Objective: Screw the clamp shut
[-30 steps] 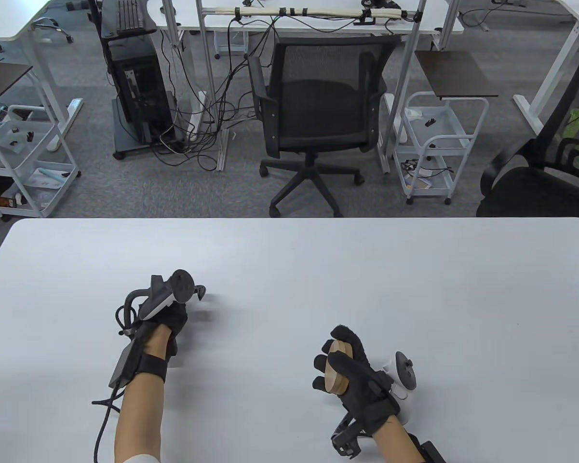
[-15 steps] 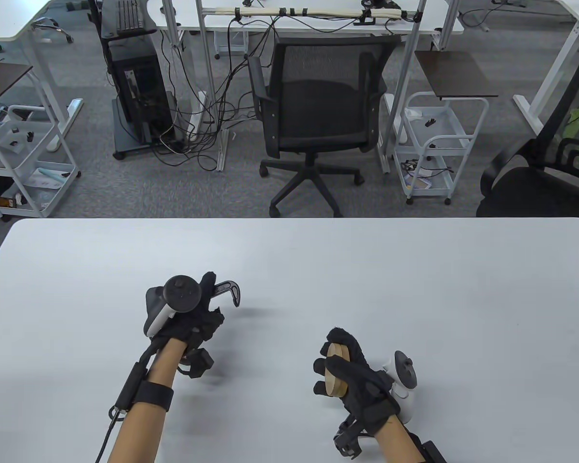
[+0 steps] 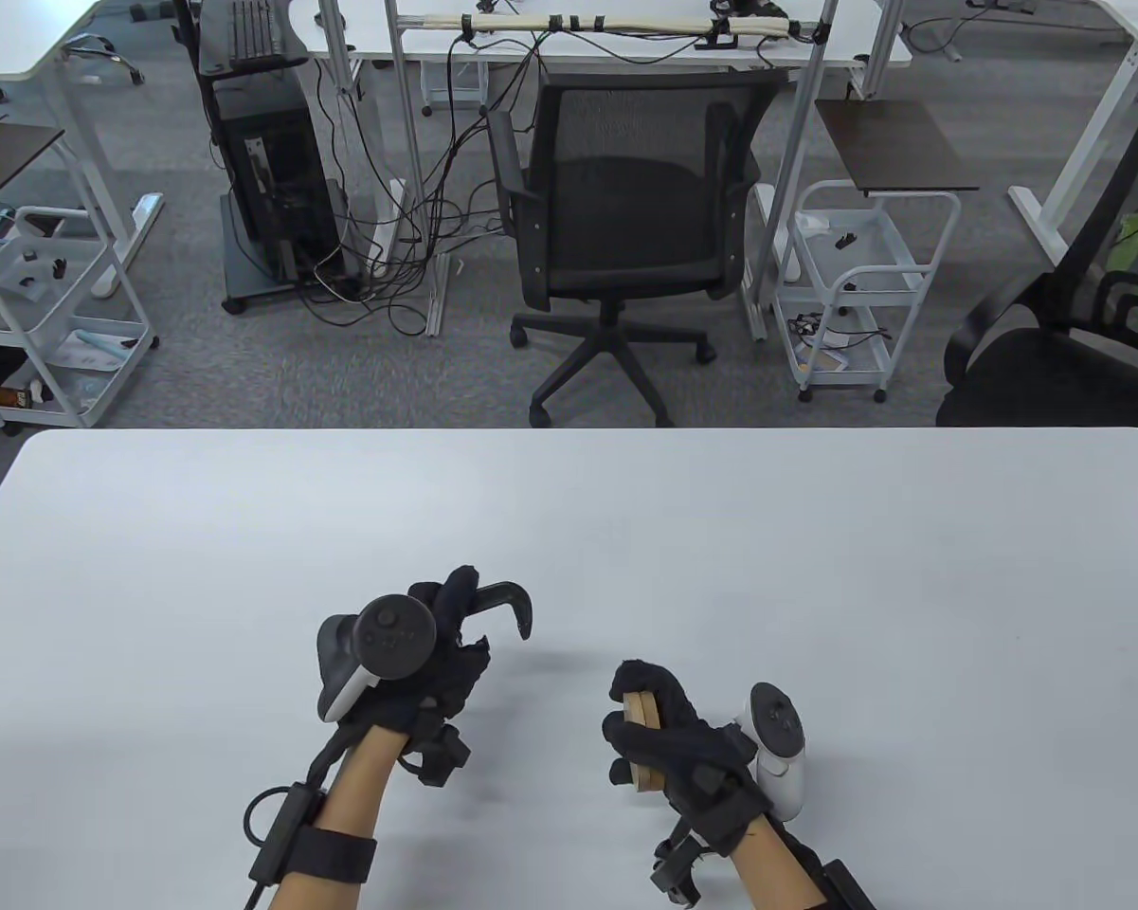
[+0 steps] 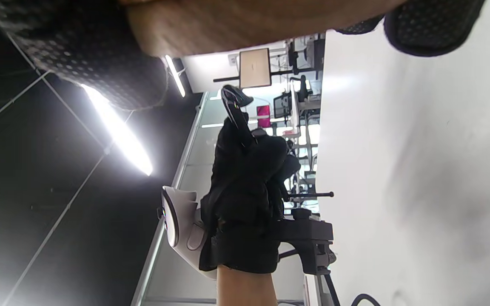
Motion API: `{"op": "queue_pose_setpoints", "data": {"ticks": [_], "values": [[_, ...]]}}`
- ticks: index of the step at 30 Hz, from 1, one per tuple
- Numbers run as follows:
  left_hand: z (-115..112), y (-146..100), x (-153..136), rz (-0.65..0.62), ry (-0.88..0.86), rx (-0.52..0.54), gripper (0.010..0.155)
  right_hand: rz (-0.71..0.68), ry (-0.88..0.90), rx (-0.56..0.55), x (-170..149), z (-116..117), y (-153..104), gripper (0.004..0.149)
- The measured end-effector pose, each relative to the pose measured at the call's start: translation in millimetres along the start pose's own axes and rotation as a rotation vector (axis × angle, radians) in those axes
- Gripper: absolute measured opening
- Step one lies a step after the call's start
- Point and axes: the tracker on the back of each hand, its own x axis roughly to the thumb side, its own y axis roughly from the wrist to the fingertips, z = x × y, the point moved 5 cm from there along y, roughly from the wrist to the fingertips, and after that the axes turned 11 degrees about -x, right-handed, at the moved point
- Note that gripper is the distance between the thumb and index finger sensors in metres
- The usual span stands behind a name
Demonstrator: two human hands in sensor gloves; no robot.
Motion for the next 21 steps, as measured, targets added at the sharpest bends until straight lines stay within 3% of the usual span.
{"op": "queue_pose_setpoints", "data": {"ticks": [4, 8, 12, 19, 21], "values": [[-3, -8, 16, -0.025, -0.035, 0.043, 0.085, -0.026, -0.019, -0.016, 4, -1, -3, 0.076], [9, -17, 32, -0.033, 0.046, 0.055, 0.086, -0.073, -0.087, -0.006, 13, -1, -5, 0.074], [6, -31, 39, -0.059, 0.074, 0.067, 0.086, -0.161, -0.136, 0.020, 20, 4, -5, 0.073], [-28, -48, 18, -0.069, -0.015, 0.084, 0.086, -0.190, -0.160, 0.115, 20, 20, -7, 0.075], [-38, -53, 5, -0.064, -0.114, 0.130, 0.086, -0.210, -0.189, 0.127, 21, 24, -7, 0.076]]}}
